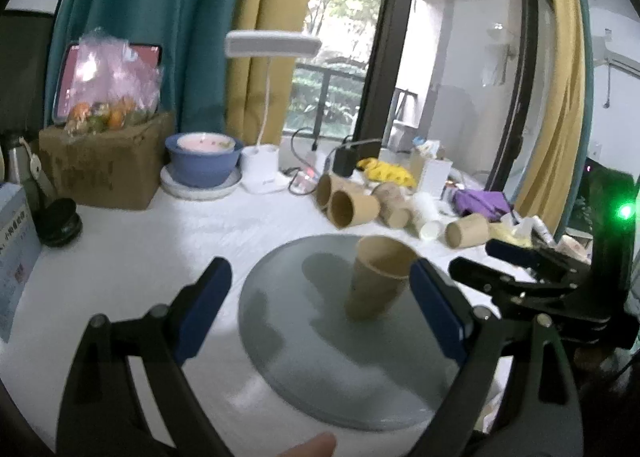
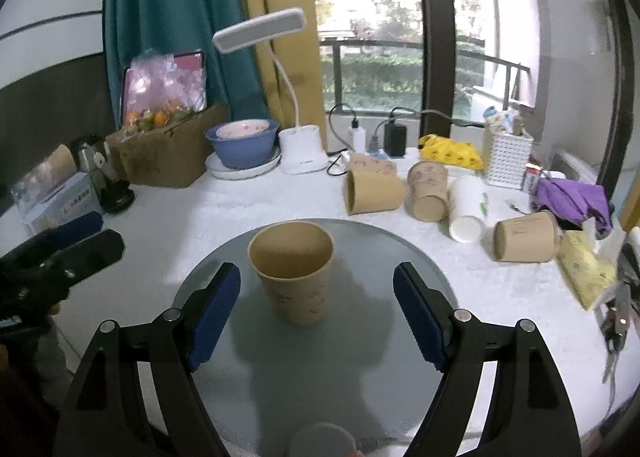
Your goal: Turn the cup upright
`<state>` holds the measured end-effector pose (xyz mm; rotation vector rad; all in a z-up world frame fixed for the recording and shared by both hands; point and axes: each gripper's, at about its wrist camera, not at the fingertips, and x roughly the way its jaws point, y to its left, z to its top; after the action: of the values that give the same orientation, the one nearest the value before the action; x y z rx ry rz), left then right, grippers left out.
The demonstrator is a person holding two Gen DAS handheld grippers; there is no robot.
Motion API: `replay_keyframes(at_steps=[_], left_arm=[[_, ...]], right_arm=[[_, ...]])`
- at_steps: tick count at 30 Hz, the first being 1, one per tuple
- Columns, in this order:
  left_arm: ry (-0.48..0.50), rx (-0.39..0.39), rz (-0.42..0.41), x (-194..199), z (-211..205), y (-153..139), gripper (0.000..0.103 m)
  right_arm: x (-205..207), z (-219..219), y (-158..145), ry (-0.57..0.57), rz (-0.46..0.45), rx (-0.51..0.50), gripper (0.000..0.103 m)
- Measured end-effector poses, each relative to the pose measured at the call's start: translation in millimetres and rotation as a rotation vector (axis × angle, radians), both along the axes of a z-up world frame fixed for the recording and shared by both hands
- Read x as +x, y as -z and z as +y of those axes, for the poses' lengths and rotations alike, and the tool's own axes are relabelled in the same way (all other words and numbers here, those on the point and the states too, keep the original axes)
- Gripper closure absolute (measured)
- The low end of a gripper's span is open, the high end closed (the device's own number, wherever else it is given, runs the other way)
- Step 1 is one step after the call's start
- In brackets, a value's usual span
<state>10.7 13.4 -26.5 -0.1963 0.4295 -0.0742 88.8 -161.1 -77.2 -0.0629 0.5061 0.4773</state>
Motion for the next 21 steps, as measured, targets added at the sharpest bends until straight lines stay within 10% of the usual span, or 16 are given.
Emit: replay_keyframes(at_steps=[21], left_arm=[[-0.114, 0.218, -0.194, -42, -24, -76, 0.012]], right_arm=[[-66, -40, -84, 0.058, -0.169, 0.104, 0.021]])
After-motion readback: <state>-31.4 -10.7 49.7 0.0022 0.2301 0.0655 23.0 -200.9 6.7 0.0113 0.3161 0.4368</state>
